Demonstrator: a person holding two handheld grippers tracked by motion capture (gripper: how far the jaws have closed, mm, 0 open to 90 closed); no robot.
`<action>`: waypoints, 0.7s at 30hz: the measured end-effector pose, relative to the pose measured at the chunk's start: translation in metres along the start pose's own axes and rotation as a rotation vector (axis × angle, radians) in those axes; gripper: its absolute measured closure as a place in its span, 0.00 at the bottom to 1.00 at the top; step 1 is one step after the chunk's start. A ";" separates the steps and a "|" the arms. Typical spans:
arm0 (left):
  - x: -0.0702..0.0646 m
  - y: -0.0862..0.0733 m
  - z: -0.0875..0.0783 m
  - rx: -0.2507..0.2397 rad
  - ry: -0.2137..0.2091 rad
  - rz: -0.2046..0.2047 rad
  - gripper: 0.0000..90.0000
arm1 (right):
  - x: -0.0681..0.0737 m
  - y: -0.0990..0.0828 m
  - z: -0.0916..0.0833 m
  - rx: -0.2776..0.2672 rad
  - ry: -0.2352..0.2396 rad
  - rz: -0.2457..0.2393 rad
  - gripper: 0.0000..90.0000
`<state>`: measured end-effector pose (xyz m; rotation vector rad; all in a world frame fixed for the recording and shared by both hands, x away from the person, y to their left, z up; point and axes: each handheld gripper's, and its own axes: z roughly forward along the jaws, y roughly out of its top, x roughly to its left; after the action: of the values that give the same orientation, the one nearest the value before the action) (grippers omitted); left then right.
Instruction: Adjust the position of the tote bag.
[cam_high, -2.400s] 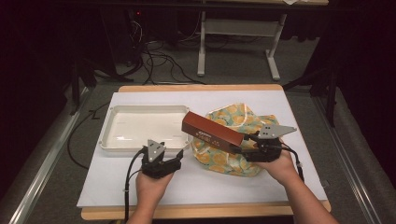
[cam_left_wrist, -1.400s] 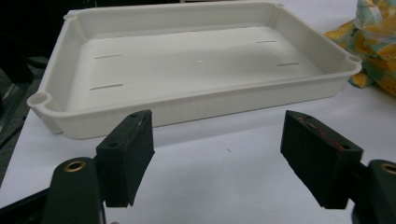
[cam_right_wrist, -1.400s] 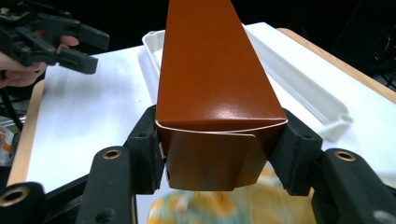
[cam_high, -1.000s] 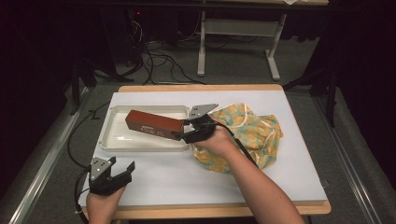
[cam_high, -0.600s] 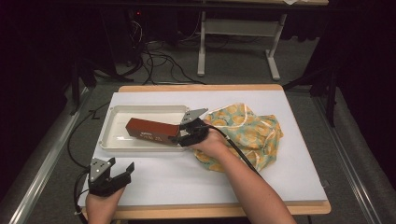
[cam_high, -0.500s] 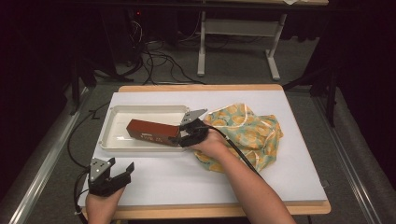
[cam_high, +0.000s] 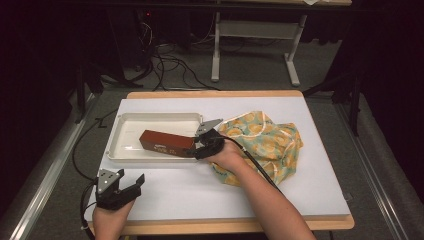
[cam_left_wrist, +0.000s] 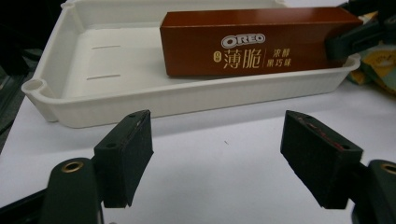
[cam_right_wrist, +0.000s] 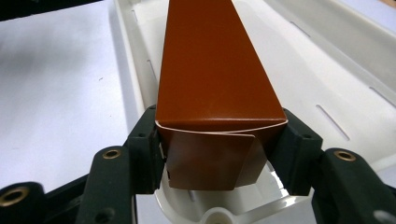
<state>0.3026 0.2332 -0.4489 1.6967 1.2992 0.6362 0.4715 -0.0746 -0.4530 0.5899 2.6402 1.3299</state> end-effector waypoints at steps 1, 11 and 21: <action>0.000 0.000 0.000 -0.005 0.000 -0.004 0.29 | 0.001 -0.001 0.001 -0.005 0.003 0.010 0.49; -0.003 0.003 -0.001 -0.013 -0.017 -0.003 0.35 | 0.002 -0.007 0.002 0.001 -0.010 0.038 0.41; -0.006 0.025 0.015 -0.004 -0.018 0.027 0.42 | 0.011 0.010 -0.033 -0.107 -0.051 0.064 0.39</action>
<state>0.3251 0.2215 -0.4335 1.7161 1.2635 0.6370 0.4553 -0.0897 -0.4244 0.6884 2.5114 1.4432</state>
